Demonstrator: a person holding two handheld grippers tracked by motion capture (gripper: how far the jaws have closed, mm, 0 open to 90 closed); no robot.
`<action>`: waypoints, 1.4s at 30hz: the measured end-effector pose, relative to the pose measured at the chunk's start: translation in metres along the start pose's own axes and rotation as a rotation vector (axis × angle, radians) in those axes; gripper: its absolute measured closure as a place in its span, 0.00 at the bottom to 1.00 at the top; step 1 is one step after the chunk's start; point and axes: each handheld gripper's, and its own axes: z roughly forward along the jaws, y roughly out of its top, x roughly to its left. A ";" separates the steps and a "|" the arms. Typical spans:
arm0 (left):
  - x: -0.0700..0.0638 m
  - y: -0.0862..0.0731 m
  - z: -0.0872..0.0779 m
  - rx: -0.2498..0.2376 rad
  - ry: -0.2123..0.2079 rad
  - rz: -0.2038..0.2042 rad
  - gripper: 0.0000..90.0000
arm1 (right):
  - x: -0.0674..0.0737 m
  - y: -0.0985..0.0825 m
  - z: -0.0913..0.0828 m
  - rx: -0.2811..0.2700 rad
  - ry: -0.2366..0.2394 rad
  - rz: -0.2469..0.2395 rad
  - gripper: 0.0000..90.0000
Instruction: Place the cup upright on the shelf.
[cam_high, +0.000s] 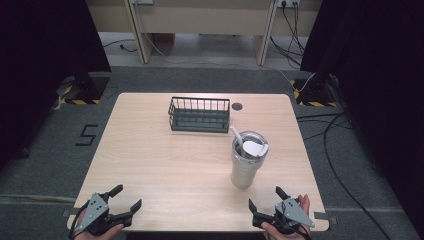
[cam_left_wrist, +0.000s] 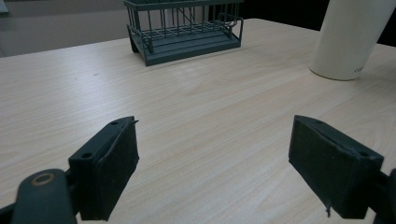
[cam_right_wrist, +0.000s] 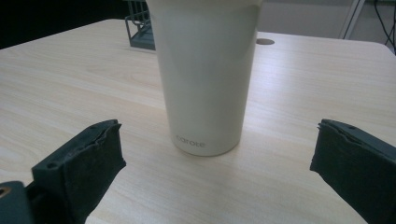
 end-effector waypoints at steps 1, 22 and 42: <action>0.000 0.000 0.000 0.000 0.000 0.000 0.17 | 0.000 0.000 0.000 0.000 0.000 0.000 0.02; -0.001 0.000 -0.001 -0.007 -0.010 0.000 0.17 | 0.001 0.019 0.031 -0.027 -0.026 0.001 0.04; -0.002 0.000 -0.001 -0.008 -0.017 0.003 0.17 | 0.006 0.036 0.074 -0.036 -0.016 -0.013 0.05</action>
